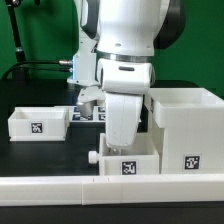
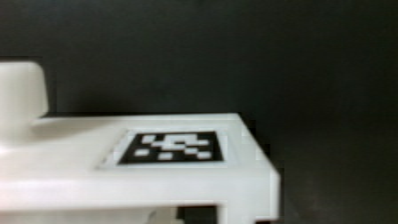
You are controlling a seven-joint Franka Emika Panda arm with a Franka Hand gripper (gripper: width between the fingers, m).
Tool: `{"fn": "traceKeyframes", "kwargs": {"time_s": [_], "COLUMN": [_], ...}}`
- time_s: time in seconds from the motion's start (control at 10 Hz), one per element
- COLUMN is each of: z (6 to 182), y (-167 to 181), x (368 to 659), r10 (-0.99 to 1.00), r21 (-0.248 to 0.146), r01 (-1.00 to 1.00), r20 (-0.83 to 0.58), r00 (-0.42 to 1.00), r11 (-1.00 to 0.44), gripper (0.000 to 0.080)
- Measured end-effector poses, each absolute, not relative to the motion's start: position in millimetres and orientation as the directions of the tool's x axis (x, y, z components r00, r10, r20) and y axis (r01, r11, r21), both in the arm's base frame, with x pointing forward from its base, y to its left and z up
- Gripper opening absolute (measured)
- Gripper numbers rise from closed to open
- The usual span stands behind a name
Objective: Assemble drawer
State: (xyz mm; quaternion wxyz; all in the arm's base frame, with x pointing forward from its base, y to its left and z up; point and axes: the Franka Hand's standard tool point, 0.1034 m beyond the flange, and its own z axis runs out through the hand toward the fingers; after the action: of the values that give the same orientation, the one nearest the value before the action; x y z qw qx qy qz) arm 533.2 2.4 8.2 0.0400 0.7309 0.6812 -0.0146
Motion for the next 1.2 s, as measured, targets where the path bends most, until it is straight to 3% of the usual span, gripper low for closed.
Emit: {"fn": "traceKeyframes", "kwargs": {"time_s": [1.2], "z": [8.6], "y": [3.1], "x": [533.1], "r10": [0.994], "r21": [0.029], "r01": [0.998], "r20": [-0.094], "r00": [0.05], "r11": [-0.048], "gripper": [0.0042]}}
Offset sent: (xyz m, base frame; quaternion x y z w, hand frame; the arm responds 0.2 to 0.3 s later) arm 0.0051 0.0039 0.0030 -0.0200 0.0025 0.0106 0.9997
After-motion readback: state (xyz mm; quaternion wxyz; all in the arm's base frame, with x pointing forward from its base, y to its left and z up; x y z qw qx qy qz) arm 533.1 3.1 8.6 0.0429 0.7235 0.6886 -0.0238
